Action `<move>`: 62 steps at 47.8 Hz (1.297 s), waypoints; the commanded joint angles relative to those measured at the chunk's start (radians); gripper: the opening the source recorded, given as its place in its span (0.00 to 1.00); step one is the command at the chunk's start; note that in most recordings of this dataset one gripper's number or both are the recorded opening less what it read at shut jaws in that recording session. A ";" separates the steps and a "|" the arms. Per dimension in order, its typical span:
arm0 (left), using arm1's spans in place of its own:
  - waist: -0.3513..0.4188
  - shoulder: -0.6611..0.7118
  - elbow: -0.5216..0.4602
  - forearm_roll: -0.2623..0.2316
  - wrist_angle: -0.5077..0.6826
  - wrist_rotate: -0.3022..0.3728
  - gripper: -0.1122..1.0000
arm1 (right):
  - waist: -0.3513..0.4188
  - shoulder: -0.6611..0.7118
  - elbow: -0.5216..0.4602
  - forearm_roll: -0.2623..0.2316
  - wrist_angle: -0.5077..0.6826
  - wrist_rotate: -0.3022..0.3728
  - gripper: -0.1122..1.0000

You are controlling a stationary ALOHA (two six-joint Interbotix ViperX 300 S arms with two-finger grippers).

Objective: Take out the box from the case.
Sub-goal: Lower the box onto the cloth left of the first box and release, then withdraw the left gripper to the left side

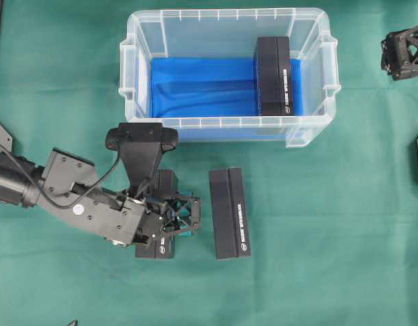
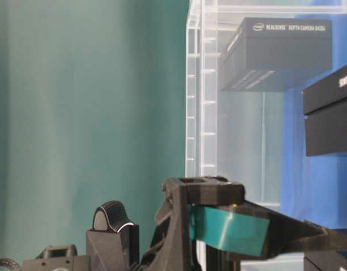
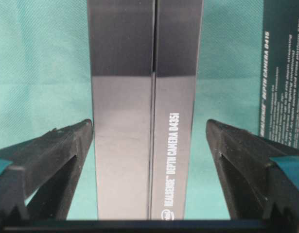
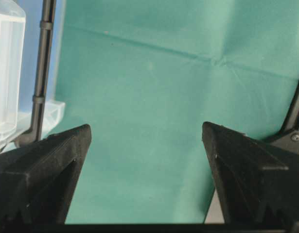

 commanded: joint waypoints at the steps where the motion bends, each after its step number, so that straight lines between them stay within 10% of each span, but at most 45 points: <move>1: 0.002 -0.038 -0.017 0.000 0.002 0.000 0.99 | 0.000 -0.003 -0.009 -0.003 -0.003 0.002 0.91; 29: 0.011 -0.104 -0.152 -0.008 0.023 0.002 0.98 | 0.000 -0.006 -0.009 -0.002 -0.002 0.002 0.91; 47: 0.012 -0.147 -0.370 -0.008 0.298 0.012 0.98 | 0.002 -0.009 -0.008 -0.002 -0.002 0.002 0.91; 62: 0.015 -0.167 -0.354 -0.008 0.322 0.044 0.98 | 0.002 -0.011 -0.008 -0.003 -0.002 0.002 0.91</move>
